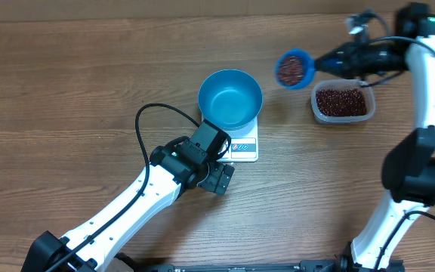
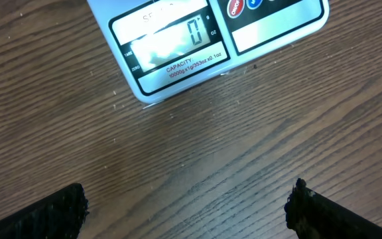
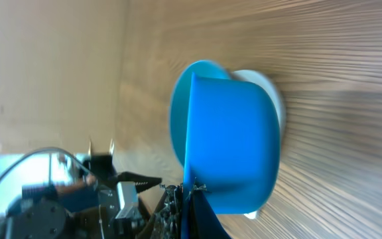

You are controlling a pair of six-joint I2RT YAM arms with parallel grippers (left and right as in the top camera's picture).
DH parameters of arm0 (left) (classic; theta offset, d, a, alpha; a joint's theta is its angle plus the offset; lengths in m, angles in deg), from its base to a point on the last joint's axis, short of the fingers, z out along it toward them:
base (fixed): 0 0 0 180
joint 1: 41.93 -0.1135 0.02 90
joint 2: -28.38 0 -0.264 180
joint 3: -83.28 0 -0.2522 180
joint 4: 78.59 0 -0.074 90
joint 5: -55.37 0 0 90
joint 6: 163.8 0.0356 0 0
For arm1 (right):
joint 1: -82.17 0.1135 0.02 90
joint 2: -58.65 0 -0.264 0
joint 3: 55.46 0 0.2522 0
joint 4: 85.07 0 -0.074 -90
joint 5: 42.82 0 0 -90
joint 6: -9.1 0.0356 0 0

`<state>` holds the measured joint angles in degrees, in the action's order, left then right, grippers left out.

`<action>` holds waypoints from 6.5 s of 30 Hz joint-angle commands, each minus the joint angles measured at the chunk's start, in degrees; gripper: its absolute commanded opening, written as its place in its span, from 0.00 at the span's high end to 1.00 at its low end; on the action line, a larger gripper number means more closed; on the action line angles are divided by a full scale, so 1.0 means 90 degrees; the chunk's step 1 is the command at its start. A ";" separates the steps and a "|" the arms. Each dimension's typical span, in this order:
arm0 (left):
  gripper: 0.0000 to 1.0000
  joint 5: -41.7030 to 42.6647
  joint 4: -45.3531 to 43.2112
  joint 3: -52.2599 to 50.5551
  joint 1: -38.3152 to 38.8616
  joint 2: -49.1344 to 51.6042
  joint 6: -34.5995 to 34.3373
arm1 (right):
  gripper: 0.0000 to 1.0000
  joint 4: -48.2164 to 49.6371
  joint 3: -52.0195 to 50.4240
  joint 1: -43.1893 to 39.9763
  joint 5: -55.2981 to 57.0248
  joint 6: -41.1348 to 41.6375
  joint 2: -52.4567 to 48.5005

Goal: Scoop item into bowl and weigh 150g on scale
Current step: 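Lift the filled blue scoop and carry it over the teal bowl, then tip the blue scoop to pour beans into the teal bowl, then return the empty scoop with the right gripper toward the bean tub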

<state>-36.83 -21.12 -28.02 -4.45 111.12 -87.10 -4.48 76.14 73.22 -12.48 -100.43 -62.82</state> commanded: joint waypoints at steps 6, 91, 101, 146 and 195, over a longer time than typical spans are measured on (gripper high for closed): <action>0.00 -0.0034 -0.0029 -0.0005 0.0005 0.0010 0.0075 | 0.96 0.0935 0.0211 0.1292 0.0393 -0.0053 -0.0005; 0.00 -0.0036 -0.0027 -0.0005 0.0005 0.0010 0.0075 | 0.96 0.2140 0.0214 0.4085 0.5722 -0.3201 0.1348; 0.00 -0.0034 -0.0029 -0.0005 0.0005 0.0010 0.0075 | 0.96 0.2123 0.0211 0.4095 0.5741 -0.3169 0.1348; 0.00 -0.0034 -0.0029 -0.0005 0.0005 0.0010 0.0075 | 0.96 0.1263 0.0194 0.0187 0.4787 0.0005 0.1287; 0.00 -0.0034 -0.0029 -0.0005 0.0005 0.0010 0.0075 | 0.96 0.2021 0.0194 0.0070 0.3096 -0.0022 0.1015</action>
<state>-36.83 -21.17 -28.02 -4.45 111.12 -87.10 12.99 76.16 73.70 16.55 -100.43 -53.44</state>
